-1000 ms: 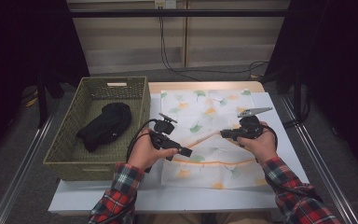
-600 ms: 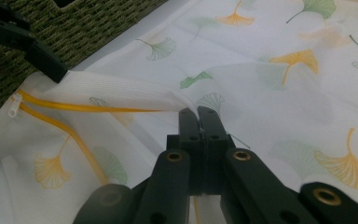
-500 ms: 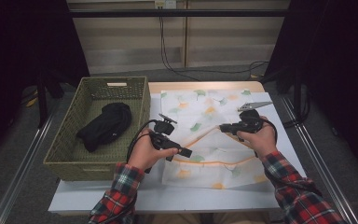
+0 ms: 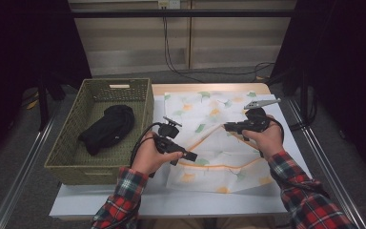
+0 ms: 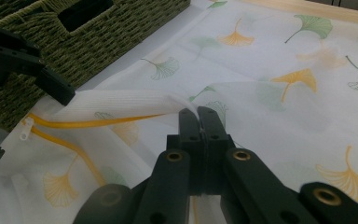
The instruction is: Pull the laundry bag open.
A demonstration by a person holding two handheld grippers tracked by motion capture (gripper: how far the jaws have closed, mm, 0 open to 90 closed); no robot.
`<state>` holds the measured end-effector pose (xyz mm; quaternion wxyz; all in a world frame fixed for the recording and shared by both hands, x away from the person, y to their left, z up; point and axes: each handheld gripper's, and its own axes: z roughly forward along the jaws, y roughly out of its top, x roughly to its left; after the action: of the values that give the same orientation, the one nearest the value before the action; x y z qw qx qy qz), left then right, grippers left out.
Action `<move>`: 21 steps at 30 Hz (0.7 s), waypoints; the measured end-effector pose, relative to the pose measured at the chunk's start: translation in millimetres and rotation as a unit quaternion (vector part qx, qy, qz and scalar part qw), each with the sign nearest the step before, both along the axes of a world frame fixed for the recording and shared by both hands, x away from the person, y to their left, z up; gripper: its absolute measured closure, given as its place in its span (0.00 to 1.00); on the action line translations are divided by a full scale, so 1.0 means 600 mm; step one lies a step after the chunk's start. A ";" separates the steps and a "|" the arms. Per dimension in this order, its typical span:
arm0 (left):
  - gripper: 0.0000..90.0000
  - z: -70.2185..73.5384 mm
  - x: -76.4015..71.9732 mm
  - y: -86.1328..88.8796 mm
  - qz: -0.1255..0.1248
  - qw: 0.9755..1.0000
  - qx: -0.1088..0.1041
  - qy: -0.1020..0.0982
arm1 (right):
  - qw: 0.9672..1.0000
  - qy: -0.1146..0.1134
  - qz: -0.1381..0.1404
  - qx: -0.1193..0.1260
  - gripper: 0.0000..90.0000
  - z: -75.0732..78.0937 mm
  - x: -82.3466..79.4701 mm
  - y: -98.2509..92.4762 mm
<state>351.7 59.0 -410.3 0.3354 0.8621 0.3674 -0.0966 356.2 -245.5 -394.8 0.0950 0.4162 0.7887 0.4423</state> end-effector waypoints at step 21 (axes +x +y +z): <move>0.05 0.013 -0.005 0.009 0.006 1.000 -0.006 0.000 | 1.000 -0.003 0.007 0.008 1.00 0.028 0.009 0.001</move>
<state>348.6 64.2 -402.4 0.3413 0.8579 0.3716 -0.0968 361.7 -244.9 -378.3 0.0909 0.4106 0.7875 0.4505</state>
